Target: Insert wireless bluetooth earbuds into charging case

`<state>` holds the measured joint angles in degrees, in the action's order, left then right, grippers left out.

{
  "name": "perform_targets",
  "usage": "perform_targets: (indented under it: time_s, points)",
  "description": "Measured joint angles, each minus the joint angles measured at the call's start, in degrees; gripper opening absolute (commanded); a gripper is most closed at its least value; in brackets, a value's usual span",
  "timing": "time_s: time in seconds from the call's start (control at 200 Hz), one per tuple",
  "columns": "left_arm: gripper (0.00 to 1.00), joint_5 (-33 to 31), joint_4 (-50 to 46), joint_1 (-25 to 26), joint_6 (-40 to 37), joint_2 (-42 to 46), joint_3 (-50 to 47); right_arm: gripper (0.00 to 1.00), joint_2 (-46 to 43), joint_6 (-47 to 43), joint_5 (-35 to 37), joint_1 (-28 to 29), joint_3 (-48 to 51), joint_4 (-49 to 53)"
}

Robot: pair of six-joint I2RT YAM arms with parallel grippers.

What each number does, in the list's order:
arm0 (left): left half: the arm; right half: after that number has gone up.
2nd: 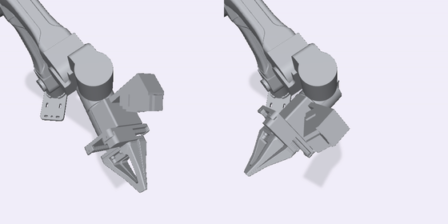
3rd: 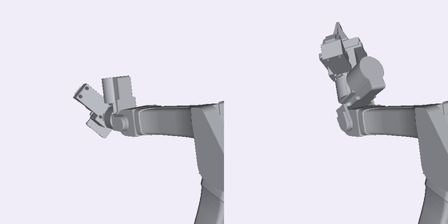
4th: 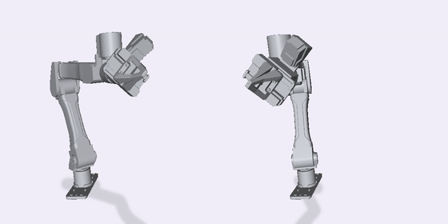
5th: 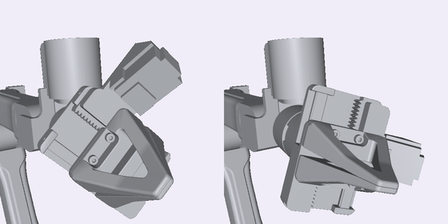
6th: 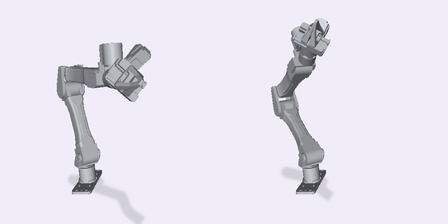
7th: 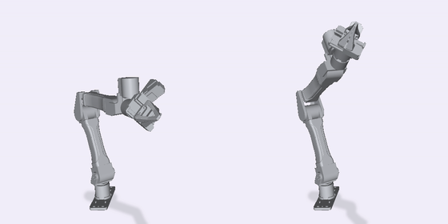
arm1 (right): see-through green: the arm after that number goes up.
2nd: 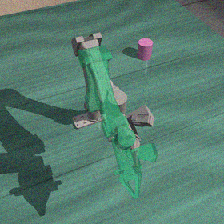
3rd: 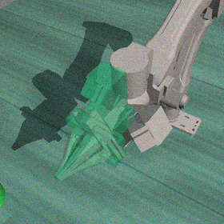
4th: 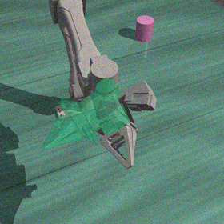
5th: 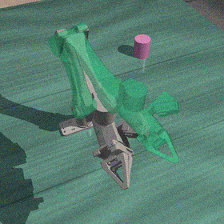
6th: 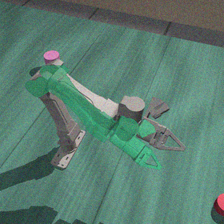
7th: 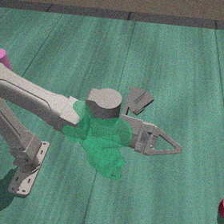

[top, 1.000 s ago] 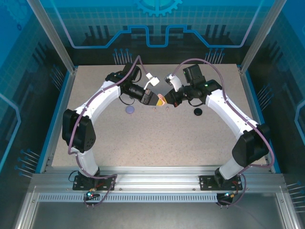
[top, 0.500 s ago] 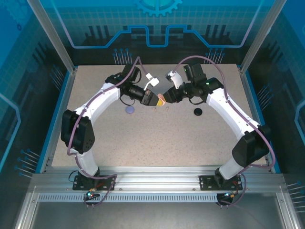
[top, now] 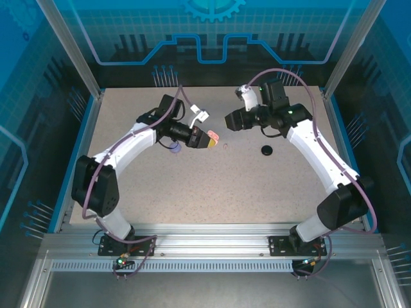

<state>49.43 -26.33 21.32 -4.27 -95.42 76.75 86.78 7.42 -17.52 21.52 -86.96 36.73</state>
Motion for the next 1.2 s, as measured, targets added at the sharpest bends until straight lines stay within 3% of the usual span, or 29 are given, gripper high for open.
perform_targets:
  time_s: [0.285, 0.555, 0.865, 1.201]
  points:
    - [0.0, -13.09, 25.35, -0.07, 8.72, 13.7, -22.69, 0.61, -1.33, 8.66, 4.46, -1.31, 10.56, -1.99]
    - [0.0, -30.84, 44.28, -0.04, 11.96, 22.25, -33.53, 0.61, 7.58, 14.6, 8.22, 1.18, 10.34, -2.71]
    - [0.0, -42.58, 54.66, 0.13, 11.85, 27.98, -36.11, 0.58, 24.28, 12.76, 11.5, 8.26, -4.7, 0.94]
    - [0.0, -44.68, 58.75, 0.48, 9.86, 29.64, -35.39, 0.52, 41.16, 10.12, 17.4, 12.63, -22.88, 8.13]
